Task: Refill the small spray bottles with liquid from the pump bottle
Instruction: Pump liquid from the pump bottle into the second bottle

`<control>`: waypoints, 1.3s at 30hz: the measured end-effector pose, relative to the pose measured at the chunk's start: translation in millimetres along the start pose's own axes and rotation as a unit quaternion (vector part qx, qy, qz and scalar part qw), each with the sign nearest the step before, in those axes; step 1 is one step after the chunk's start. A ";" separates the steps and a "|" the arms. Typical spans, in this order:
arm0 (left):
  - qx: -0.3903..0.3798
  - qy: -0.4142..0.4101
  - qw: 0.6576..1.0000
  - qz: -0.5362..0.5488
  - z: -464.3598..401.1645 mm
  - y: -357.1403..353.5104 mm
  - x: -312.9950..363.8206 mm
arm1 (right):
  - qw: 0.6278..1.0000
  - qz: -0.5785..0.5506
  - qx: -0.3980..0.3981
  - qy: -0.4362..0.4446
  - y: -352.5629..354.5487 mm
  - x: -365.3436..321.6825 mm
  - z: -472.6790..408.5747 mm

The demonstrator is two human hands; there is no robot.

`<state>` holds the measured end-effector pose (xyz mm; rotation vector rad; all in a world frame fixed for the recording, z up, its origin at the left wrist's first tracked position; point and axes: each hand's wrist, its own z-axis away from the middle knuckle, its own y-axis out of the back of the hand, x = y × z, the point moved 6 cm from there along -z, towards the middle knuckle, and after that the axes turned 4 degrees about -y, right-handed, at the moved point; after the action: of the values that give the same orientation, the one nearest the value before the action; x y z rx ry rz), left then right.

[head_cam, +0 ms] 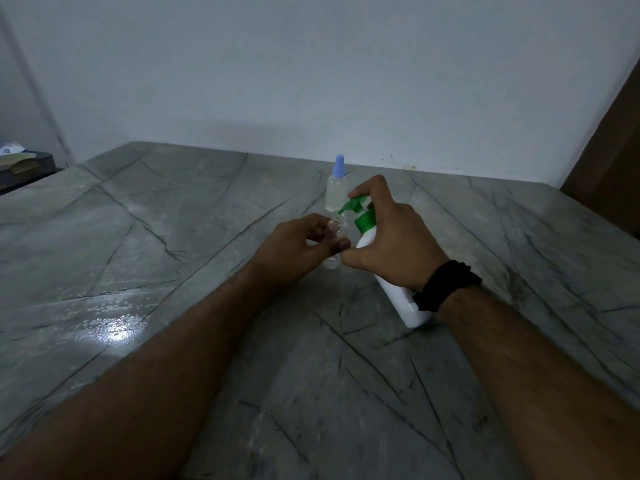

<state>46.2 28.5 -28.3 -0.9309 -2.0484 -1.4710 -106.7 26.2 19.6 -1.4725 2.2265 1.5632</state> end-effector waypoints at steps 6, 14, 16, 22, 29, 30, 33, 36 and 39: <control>0.002 -0.004 1.000 -0.003 0.9 0.9 2.0 | 0.999 0.027 0.021 -0.003 3.8 0.3 1.1; -0.001 -0.008 1.000 -0.006 3.8 1.3 6.1 | 1.000 0.006 0.015 -0.017 5.6 0.1 2.0; 0.000 -0.006 1.000 -0.005 4.2 1.8 6.9 | 1.000 0.009 0.016 -0.017 6.1 1.0 2.1; -0.002 -0.001 1.000 -0.008 4.6 1.4 8.7 | 1.000 0.013 0.021 -0.009 6.6 1.2 2.3; -0.003 0.001 1.000 -0.017 5.0 2.2 8.4 | 1.000 0.008 0.015 -0.002 4.2 0.7 2.0; -0.001 0.000 1.000 -0.016 5.4 2.5 8.6 | 1.000 0.013 0.019 0.003 4.3 0.1 2.3; -0.006 0.004 1.000 -0.020 5.0 1.9 9.2 | 1.000 0.007 0.020 0.005 5.1 -0.8 2.2; -0.007 0.007 1.000 -0.022 4.7 1.5 10.6 | 1.000 -0.010 0.012 0.003 3.9 -0.6 1.8; -0.004 0.007 1.000 -0.013 7.0 2.9 13.9 | 1.000 -0.010 0.018 0.003 4.4 0.5 1.6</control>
<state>39.2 39.3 -19.1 -0.8969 -2.0543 -1.4953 -110.8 27.3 21.7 -1.4867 2.2248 1.5062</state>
